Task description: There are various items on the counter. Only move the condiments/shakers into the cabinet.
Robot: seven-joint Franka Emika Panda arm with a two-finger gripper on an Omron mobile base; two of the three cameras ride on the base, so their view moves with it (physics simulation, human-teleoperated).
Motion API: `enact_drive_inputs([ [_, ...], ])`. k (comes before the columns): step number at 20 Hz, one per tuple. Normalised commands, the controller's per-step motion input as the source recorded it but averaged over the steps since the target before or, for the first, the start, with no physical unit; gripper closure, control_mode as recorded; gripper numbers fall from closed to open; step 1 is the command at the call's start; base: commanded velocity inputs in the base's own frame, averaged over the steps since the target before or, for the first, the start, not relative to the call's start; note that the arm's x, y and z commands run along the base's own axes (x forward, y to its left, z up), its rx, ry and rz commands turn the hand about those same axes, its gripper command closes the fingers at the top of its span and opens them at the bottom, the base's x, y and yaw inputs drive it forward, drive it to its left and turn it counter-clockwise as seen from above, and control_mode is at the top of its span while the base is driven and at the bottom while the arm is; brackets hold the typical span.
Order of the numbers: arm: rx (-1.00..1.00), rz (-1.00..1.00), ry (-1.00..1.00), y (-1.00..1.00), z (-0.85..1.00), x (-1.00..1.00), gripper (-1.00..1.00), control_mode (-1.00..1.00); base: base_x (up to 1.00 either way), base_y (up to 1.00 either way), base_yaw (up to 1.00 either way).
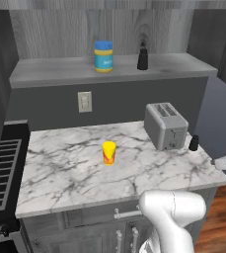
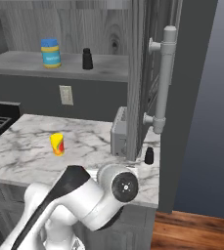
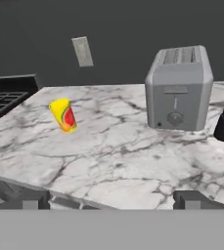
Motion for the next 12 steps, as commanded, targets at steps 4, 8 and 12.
enact_drive_inputs([
  [4,0.19,0.04,-0.15,-0.40,-0.31,0.00,-1.00,-1.00,0.00,0.00,0.00],
  [8,0.17,0.07,-0.19,-0.47,-0.08,0.01,-1.00,-1.00,0.00,0.00,0.00],
  [12,0.06,0.10,-0.07,-0.44,0.00,0.30,-1.00,-1.00,0.00,0.00,0.00],
])
